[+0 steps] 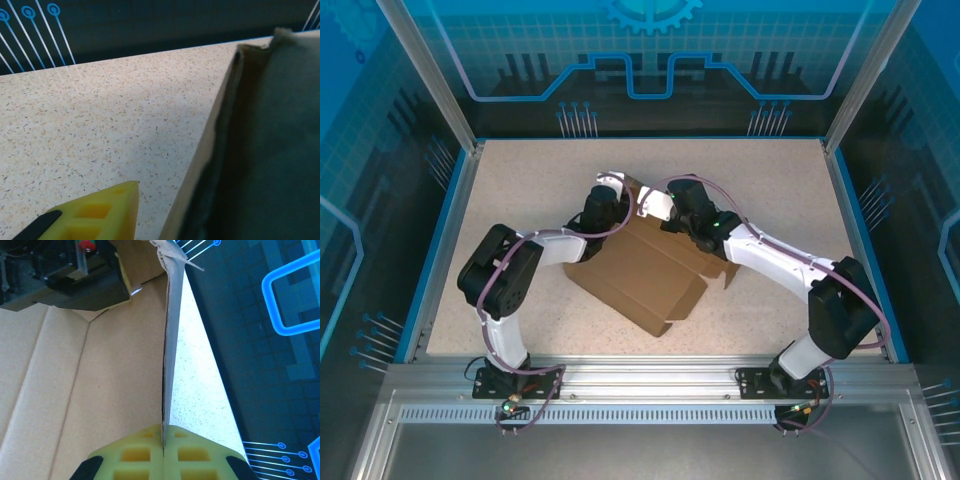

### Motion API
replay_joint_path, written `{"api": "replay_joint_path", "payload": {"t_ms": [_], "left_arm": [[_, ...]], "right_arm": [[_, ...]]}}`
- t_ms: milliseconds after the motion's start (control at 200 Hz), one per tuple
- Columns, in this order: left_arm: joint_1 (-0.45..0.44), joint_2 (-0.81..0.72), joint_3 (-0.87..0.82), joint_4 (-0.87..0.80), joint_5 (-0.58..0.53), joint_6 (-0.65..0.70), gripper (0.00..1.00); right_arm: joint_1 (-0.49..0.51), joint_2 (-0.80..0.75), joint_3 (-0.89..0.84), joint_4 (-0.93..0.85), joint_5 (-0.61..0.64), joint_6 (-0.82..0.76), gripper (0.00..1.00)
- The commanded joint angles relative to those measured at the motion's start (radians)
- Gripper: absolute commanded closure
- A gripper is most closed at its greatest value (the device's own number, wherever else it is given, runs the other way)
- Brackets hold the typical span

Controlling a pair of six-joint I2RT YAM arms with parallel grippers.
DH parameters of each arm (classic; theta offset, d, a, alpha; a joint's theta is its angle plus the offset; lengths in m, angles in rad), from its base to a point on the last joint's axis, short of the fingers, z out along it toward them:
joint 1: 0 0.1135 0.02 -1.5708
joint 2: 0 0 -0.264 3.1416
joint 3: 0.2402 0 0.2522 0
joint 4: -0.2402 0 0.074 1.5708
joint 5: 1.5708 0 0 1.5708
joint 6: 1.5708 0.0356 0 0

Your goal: Fold the paper box

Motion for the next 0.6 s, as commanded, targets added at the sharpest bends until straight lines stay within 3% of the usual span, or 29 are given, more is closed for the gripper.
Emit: {"api": "replay_joint_path", "payload": {"t_ms": [0,595], "left_arm": [[0.043,-0.013,-0.039,0.032,0.037,0.042,0.66],[0.074,-0.176,-0.188,-0.047,0.247,-0.035,0.44]], "right_arm": [[-0.008,-0.04,0.019,-0.1,-0.047,0.024,1.0],[-0.033,-0.056,0.036,-0.152,-0.104,0.035,1.0]]}}
